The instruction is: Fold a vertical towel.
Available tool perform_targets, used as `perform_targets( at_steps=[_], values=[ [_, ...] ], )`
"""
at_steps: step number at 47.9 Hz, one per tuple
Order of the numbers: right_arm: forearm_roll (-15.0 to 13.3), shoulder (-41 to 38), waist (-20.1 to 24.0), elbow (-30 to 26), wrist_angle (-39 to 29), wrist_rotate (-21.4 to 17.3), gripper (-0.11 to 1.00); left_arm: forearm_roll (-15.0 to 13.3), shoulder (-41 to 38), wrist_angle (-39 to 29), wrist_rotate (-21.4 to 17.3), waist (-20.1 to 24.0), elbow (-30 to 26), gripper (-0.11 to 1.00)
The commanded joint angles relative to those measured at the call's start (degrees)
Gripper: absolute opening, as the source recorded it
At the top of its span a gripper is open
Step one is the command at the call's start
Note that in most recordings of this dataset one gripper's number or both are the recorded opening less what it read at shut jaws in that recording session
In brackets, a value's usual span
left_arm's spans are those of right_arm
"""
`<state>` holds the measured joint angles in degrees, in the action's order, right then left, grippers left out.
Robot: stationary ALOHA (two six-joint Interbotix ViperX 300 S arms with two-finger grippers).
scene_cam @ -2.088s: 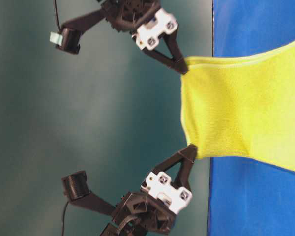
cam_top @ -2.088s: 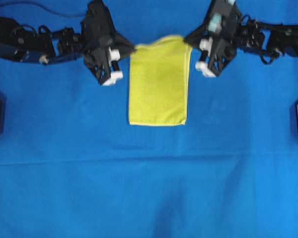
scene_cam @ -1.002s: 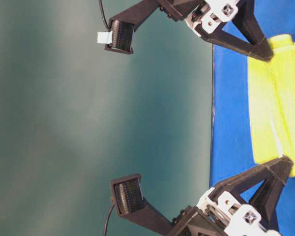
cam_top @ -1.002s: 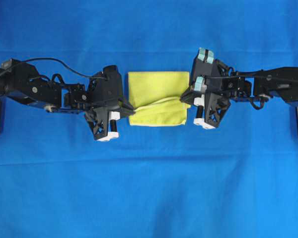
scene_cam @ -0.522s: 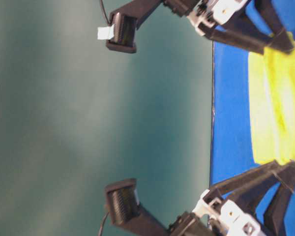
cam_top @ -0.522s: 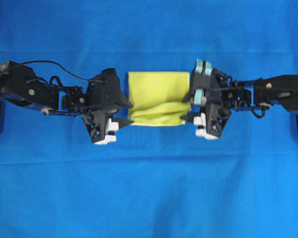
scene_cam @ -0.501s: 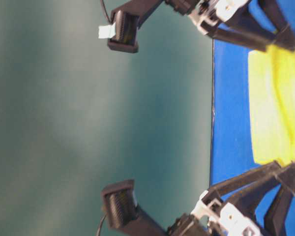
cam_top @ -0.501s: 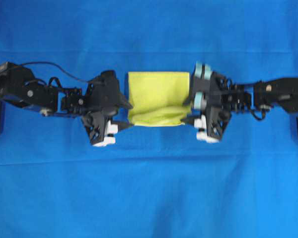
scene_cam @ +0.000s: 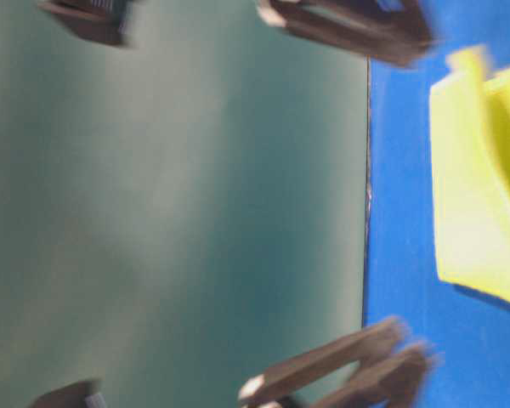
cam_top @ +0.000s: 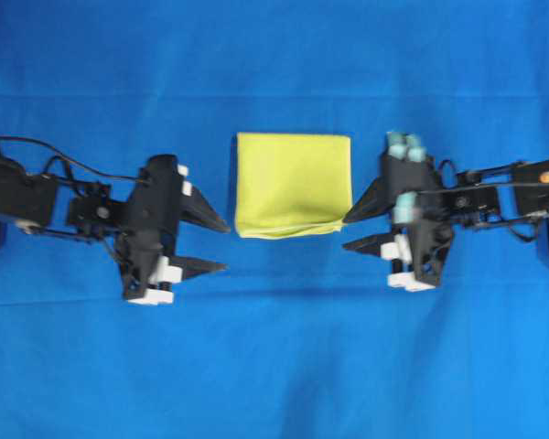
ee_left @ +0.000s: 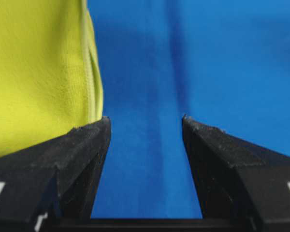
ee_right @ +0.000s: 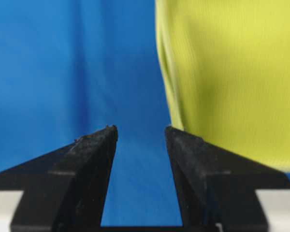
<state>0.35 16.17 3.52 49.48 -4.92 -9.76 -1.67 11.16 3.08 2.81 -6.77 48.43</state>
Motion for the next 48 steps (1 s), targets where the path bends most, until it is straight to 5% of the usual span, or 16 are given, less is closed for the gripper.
perform_targets(
  at_steps=[1, 32, 48],
  values=[
    [-0.53, 5.62, 0.18, -0.88, -0.18, 0.0, 0.5, -0.09, 5.54, -1.32, -0.09, -0.18, -0.44, 0.57],
    [-7.21, 35.07, -0.79, 1.23, -9.4, 0.18, 0.49, 0.09, 40.52, -9.58, -1.05, 1.32, 6.77, 0.56],
    [-8.61, 47.64, -3.08, 8.79, -10.28, 0.18, 0.49, 0.09, 55.46, -15.12, -3.16, 4.92, 13.97, 0.56]
  ],
)
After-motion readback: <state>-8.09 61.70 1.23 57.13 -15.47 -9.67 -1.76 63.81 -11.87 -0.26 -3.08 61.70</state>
